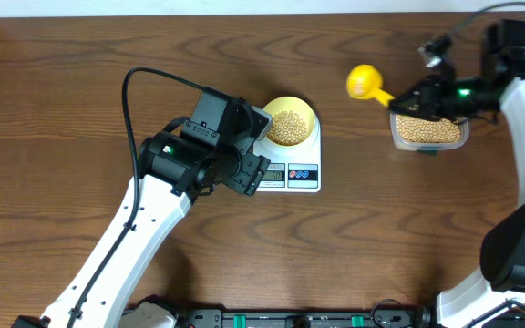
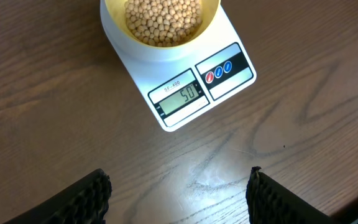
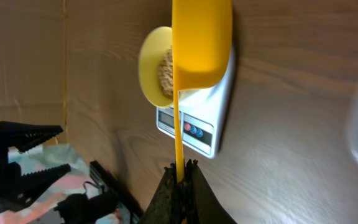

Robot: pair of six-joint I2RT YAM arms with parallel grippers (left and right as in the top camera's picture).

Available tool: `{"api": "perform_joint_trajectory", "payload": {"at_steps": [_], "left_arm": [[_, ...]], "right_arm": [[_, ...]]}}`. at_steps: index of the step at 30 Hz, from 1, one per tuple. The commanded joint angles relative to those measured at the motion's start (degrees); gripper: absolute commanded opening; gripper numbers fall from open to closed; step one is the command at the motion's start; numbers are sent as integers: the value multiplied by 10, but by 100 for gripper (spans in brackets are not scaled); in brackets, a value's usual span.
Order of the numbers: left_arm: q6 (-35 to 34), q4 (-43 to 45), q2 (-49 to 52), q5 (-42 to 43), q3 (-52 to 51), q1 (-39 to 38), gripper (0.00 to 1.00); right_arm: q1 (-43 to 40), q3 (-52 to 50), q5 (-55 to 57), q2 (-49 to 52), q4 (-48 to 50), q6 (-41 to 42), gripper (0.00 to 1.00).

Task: Scoop item into bowl and weigh 50g on scale
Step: 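Lower the yellow scoop into the soybean tub with the right gripper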

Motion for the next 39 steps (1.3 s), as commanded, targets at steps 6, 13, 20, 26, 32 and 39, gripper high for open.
{"api": "perform_joint_trajectory", "payload": {"at_steps": [6,13,20,26,32,39], "left_arm": [[5,0,-11,-4,-1,-1,73],[5,0,-11,-4,-1,-1,73],[5,0,-11,-4,-1,-1,73],[5,0,-11,-4,-1,-1,73],[5,0,-11,-4,-1,-1,73],[5,0,-11,-4,-1,-1,73]], "right_arm": [[-104,12,-34,-10,-62,-85,1],[-168,12,-10,-10,-100,-120,1],[-200,12,77,-10,-123,-108,1],[-185,12,167,-10,-107,-85,1],[-143,12,254,-10,-80,-52,1],[-75,12,332,-10,-36,-31,1]]}}
